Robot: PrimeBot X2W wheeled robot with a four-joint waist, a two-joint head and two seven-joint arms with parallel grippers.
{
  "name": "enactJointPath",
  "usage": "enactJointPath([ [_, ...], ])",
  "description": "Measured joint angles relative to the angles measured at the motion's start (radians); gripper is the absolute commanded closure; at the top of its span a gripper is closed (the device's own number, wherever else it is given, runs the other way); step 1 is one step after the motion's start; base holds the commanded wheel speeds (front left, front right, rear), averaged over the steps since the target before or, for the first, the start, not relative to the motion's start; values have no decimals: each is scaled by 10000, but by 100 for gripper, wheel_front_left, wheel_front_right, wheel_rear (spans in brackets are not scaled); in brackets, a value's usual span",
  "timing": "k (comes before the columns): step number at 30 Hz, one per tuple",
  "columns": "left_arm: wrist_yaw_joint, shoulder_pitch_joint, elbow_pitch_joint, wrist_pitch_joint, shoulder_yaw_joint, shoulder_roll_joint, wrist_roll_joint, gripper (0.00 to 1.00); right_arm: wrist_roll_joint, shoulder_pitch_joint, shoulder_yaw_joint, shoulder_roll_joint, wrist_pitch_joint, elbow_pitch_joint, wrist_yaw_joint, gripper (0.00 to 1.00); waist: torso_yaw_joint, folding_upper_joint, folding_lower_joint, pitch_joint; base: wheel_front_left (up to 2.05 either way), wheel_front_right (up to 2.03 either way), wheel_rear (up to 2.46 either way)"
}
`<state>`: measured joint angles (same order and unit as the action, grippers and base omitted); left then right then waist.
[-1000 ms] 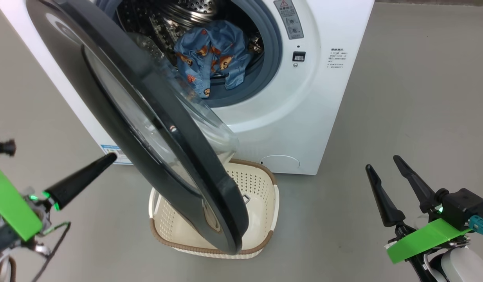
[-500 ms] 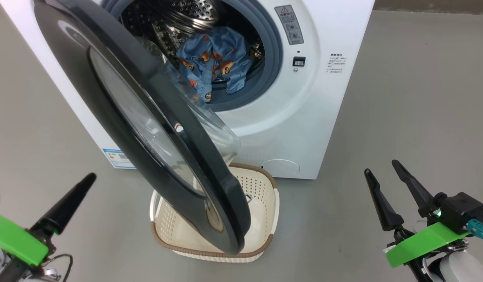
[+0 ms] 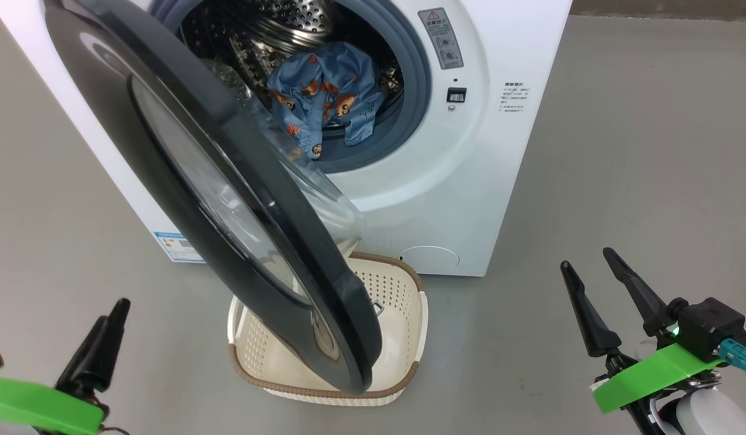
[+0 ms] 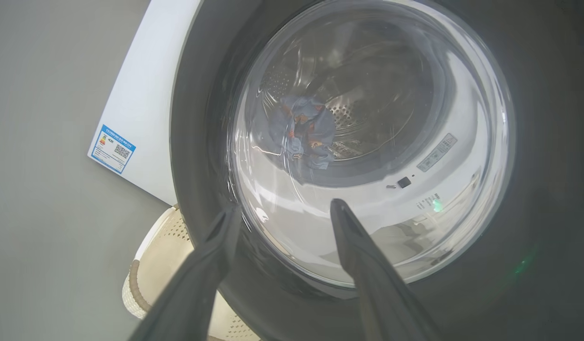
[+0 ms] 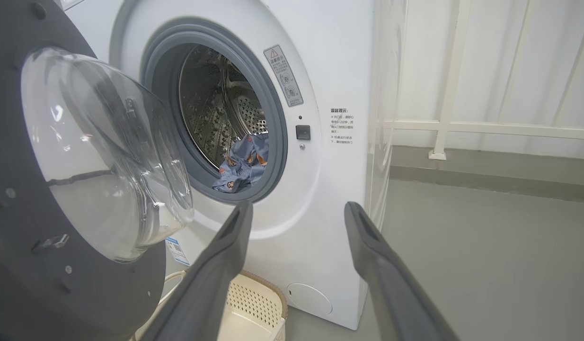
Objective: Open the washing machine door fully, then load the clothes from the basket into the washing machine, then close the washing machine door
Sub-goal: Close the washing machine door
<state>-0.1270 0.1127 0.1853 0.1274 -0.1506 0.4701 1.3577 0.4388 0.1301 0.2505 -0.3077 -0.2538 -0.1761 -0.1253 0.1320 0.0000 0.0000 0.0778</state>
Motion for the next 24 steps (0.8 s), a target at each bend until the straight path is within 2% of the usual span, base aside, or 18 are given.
enactJointPath([
  [6, -2, -157, 401, -2013, -943, 180, -635, 0, 0, -56, -35, 4, 0, 2, 0, 0, -73, 0, 0, -23, 0, 0, 0],
  [9, -4, -156, 686, -3110, -1565, 393, -1379, 0, 0, -157, -69, 4, 0, 0, 0, 0, -110, 0, 0, -27, 0, 0, 0],
  [13, -13, -143, 1110, -3741, -1971, 522, -2353, 0, 0, -179, -104, 6, 0, -4, 0, 0, -173, 0, 0, -64, 0, 0, 0],
  [15, -15, -123, 1214, -3754, -1862, 500, -3007, 0, 0, -184, -163, 6, 0, -4, 0, 0, -211, 0, 0, -101, 0, 0, 0],
  [20, -17, -153, 999, -3785, -708, 77, -4905, 0, 0, -245, -268, 8, 0, -2, 0, 0, -335, 0, 1, -195, 0, 0, 0],
  [24, -40, -481, 694, -3785, -178, -268, -6339, 0, 0, -512, -278, 12, 0, -12, 0, 0, -489, 0, 0, -316, 0, 0, 0],
])
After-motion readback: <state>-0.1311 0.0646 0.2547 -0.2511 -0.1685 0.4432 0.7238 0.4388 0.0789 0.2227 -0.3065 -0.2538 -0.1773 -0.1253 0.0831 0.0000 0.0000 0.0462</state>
